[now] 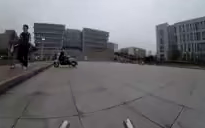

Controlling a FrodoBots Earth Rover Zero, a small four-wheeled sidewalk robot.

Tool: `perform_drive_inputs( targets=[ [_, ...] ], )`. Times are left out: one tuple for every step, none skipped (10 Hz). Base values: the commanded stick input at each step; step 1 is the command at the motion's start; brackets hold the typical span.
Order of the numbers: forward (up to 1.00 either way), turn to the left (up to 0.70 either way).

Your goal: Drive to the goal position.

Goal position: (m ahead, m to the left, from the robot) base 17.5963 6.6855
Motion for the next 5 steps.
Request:
perform_drive_inputs(
  targets=[
    [0.69,-0.04],
    [0.69,-0.04],
    [0.69,-0.04],
    [0.69,-0.05],
    [0.69,-0.05]
  ],
)
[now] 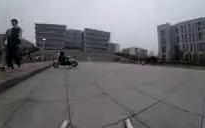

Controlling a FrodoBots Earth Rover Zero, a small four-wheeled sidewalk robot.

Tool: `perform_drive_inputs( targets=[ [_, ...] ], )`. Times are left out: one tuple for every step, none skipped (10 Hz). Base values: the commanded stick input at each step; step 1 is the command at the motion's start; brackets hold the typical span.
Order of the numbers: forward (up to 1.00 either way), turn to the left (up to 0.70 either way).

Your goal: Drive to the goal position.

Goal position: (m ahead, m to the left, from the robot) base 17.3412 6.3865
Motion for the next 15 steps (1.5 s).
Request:
perform_drive_inputs(
  targets=[
    [0.69,-0.05],
    [0.69,-0.05],
    [0.69,-0.05],
    [0.69,-0.05],
    [0.69,-0.05],
    [0.69,-0.05],
    [0.69,-0.05],
    [0.69,-0.05],
    [0.69,-0.05],
    [0.69,-0.05],
    [0.69,-0.05],
    [0.69,-0.05],
    [0.69,-0.05],
    [0.69,-0.05],
    [0.69,-0.05]
  ],
)
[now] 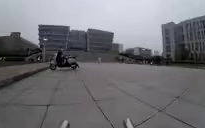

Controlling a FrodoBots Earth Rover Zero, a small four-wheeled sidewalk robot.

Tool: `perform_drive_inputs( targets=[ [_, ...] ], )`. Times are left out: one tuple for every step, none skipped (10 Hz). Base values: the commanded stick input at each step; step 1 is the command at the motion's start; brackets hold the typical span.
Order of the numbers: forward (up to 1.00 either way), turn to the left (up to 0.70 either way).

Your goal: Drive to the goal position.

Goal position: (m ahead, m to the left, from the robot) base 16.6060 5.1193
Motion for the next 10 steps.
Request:
perform_drive_inputs(
  targets=[
    [0.69,-0.05],
    [0.69,-0.05],
    [0.69,-0.05],
    [0.69,-0.05],
    [0.69,-0.05],
    [0.69,-0.05],
    [0.69,-0.05],
    [0.69,-0.05],
    [0.69,-0.05],
    [0.69,-0.05]
  ],
)
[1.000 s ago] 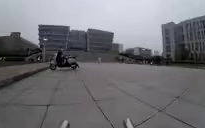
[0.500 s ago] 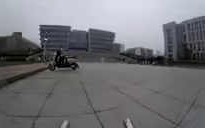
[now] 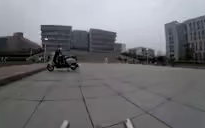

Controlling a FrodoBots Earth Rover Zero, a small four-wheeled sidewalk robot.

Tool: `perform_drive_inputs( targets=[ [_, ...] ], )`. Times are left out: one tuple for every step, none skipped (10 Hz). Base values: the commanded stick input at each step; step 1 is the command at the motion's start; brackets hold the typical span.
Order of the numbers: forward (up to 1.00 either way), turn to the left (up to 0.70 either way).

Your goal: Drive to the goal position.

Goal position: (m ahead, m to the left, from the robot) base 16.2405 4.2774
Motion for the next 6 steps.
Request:
perform_drive_inputs(
  targets=[
    [0.69,-0.05],
    [0.69,-0.05],
    [0.69,-0.05],
    [0.69,-0.05],
    [0.69,-0.05],
    [0.69,-0.05]
  ],
)
